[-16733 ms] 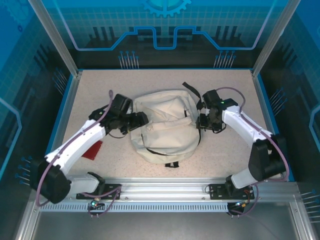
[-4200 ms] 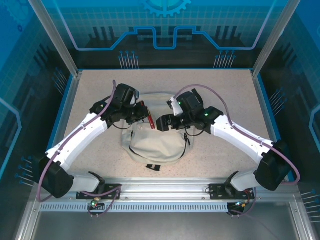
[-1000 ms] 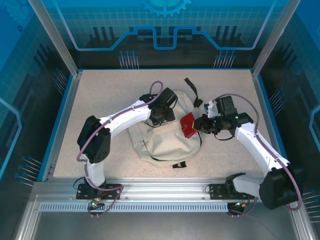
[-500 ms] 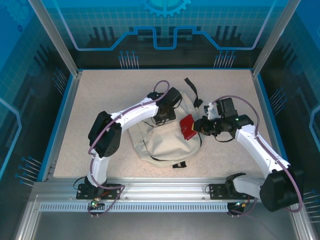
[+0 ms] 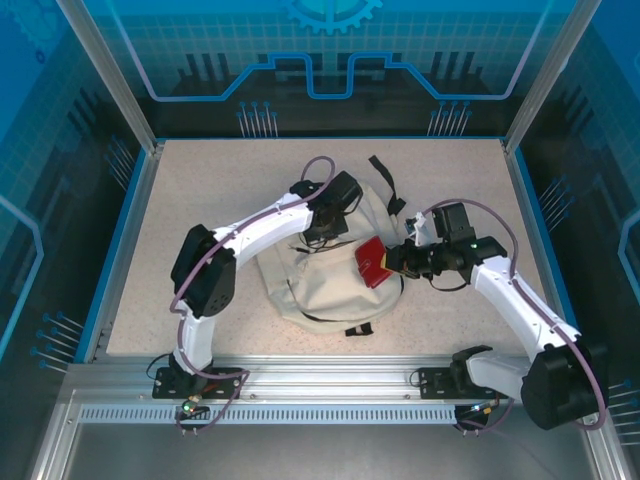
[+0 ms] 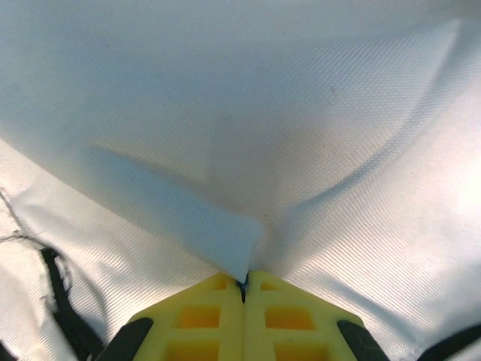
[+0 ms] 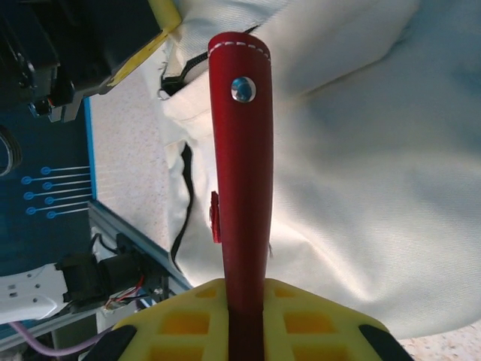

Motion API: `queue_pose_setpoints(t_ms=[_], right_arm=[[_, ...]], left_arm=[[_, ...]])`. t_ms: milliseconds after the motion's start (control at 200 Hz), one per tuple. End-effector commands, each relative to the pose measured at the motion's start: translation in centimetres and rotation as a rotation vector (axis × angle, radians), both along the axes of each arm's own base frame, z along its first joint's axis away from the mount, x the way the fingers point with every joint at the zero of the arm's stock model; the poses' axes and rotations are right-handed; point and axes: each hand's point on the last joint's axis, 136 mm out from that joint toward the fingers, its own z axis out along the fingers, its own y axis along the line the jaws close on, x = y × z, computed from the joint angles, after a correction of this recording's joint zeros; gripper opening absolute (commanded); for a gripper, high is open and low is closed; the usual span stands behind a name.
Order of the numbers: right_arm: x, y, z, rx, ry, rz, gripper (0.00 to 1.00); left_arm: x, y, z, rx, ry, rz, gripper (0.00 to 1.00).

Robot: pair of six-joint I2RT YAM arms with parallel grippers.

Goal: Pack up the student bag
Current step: Open the student bag at the center of the table, then place the card holder in the student bag.

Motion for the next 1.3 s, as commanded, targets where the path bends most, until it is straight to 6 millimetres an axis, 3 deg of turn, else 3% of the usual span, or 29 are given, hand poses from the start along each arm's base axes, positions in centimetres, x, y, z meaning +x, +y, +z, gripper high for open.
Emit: queue_pose_setpoints(t_ms=[0,195,480,865,1005,1131,1296], right_arm=[[-0.1,1.0,1.1,0.100,-0.013,0.029,0.13],[0.6,2.4,0.8,0.173,0.010,0.044,0.13],[1.2,5.9,-0.1,0.257,0.095,0.084,0.13],[2.4,7.1,-3.3,0.327,0.290,0.039,0.12],[2.1,6.5,-4.4,0.308,0.313,0.012,0.12],[3.7,5.9,-3.9,0.342,0.272,-0.025,0.12],[7.0,5.8,-1.0,0.386,0.114,-0.070,0.12]], left_arm=[[-0.7,0.5,3.5,-0.043,-0.059,0.000,0.00],[-0.9,0.5,5.2,-0.102,-0.094,-0.029,0.00],[-0.9,-1.5,4.8,-0.179,-0.072,-0.093,0.00],[-0.7,-2.1,4.4,-0.214,-0.066,-0.128,0.00],[-0.6,-1.9,4.0,-0.213,-0.061,-0.132,0.00],[-0.6,-1.9,3.8,-0.223,-0.049,-0.139,0.00],[-0.9,-1.7,3.4,-0.214,-0.036,-0.148,0.00]])
